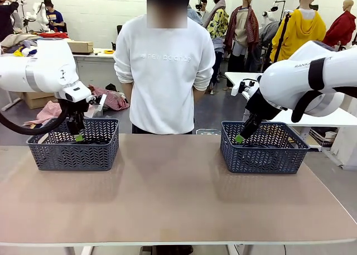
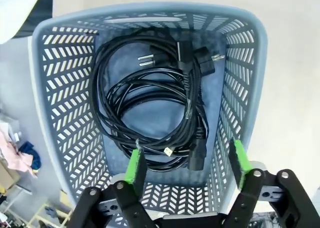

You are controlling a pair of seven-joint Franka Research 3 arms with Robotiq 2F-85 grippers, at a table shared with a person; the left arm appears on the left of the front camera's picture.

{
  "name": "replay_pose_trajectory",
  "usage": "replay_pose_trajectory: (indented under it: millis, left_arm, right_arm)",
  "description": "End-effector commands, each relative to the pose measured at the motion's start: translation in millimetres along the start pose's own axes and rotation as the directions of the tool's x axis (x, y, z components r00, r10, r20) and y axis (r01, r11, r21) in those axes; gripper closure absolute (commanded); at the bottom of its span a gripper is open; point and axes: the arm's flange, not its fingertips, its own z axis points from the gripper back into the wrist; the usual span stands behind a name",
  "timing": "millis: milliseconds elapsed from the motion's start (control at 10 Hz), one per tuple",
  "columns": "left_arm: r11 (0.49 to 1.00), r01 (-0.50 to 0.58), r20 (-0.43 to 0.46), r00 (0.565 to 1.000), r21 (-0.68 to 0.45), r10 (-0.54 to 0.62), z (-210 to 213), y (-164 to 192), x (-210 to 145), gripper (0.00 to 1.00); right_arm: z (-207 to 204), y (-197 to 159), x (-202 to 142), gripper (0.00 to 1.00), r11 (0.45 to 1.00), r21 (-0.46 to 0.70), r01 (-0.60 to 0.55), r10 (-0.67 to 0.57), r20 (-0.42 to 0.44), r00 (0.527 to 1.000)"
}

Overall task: Organize the cables according to human instructions.
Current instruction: Pick up a bundle of cables and place it in the basket indicated by the human.

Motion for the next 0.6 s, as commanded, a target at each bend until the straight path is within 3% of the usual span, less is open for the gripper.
replay_pose_trajectory:
  millis: [0, 500]
  left_arm:
    - [1.000, 0.007, 0.001, 1.000, -0.022, -0.007, 2.3, -1.8, -6.9, 0.00]
    - [0.999, -0.006, 0.040, 0.999, -0.037, 0.008, -0.5, 3.1, -13.3, 0.00]
  right_arm:
    - [0.8, 0.4, 0.5, 0.00, 1.000, -0.008, 0.003, -0.003, -0.003, 1.000]
    - [0.8, 0.4, 0.5, 0.00, 1.000, -0.008, 0.003, -0.003, -0.003, 1.000]
